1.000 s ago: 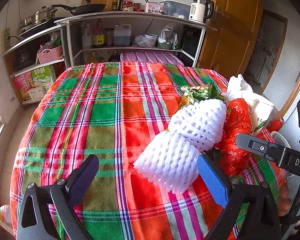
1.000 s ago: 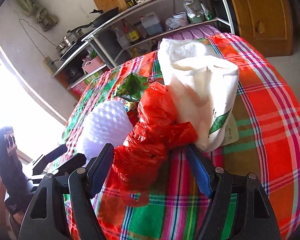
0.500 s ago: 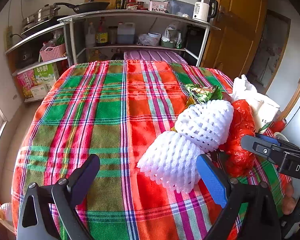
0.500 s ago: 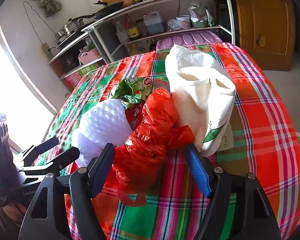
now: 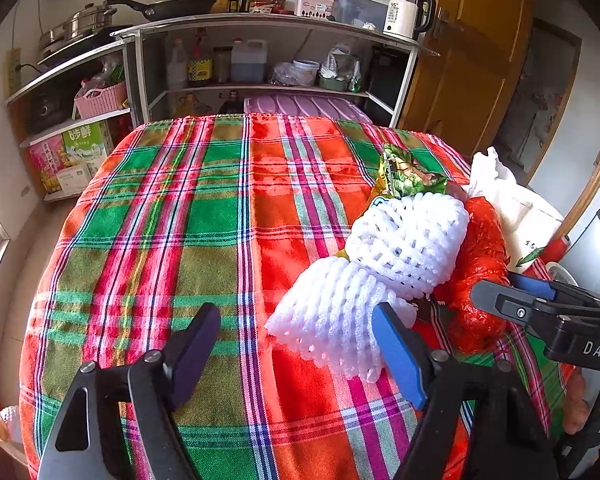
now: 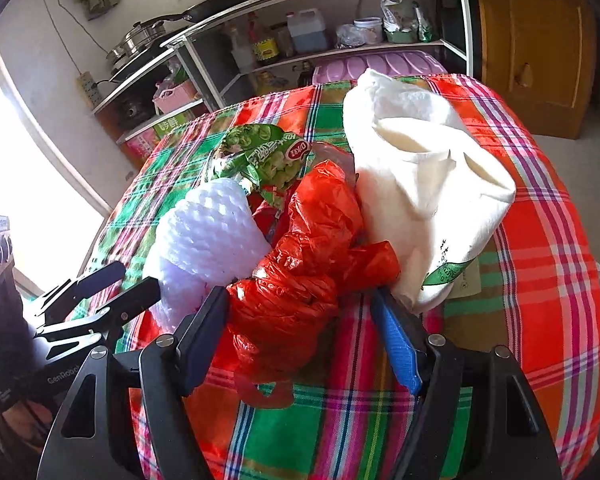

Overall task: Collect trash
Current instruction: 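Move both tools toward the foam nets and red plastic bag on the table, then grasp the white foam nets with the left tool while the right tool grasps the red bag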

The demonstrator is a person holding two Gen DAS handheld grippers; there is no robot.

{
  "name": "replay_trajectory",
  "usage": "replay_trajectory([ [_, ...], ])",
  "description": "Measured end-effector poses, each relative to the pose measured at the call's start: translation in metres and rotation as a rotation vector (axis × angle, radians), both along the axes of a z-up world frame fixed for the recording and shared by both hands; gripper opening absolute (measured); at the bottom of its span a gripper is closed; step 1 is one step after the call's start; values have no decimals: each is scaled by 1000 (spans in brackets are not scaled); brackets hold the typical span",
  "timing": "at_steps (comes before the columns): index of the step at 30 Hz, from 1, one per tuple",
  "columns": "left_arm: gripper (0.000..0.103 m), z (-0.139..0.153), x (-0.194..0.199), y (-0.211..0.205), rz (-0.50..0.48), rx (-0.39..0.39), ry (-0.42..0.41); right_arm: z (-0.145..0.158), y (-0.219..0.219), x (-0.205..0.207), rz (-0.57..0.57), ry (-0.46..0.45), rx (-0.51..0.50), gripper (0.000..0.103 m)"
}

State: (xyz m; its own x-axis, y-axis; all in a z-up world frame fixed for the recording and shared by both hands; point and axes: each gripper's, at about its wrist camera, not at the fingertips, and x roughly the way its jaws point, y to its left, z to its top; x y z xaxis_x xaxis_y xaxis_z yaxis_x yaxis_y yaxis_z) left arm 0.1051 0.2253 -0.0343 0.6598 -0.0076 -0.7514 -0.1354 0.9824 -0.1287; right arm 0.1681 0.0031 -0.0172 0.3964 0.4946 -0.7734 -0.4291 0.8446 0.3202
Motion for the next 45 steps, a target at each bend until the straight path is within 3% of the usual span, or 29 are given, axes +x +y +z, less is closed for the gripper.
replay_trajectory([
  [2, 63, 1, 0, -1, -15, -13, -4, 2, 4, -4, 20, -14, -11, 55],
  [6, 49, 1, 0, -4, -44, -40, -5, 6, 13, -13, 40, -57, -62, 55],
  [13, 13, 4, -2, -13, -81, -42, -14, 7, 9, -16, 38, -70, -60, 52],
  [19, 5, 7, -7, -14, -91, -38, -26, 11, 3, -21, 29, -80, -46, 51],
  [22, 7, 9, -9, -14, -103, -35, -33, 13, 1, -22, 29, -84, -38, 51],
  [24, 30, 11, -9, -9, -85, -48, -49, 15, 1, -23, 29, -88, -37, 51],
  [25, 61, 12, -9, -7, -81, -40, -53, 15, 1, -24, 29, -90, -35, 51],
  [26, 77, 12, -10, -6, -72, -29, -61, 15, 0, -25, 28, -91, -34, 51],
  [30, 79, 13, -9, -6, -96, -19, -82, 13, -1, -25, 18, -87, -26, 51],
  [34, 79, 4, -2, -21, -149, 45, -61, 10, -3, -26, 18, -78, -23, 51],
  [42, 79, -4, 6, -24, -120, 64, -35, 10, 0, -33, 14, -137, -73, 51],
  [45, 69, -8, 8, -23, -118, 36, -21, 11, 5, -40, 24, -187, -121, 51],
])
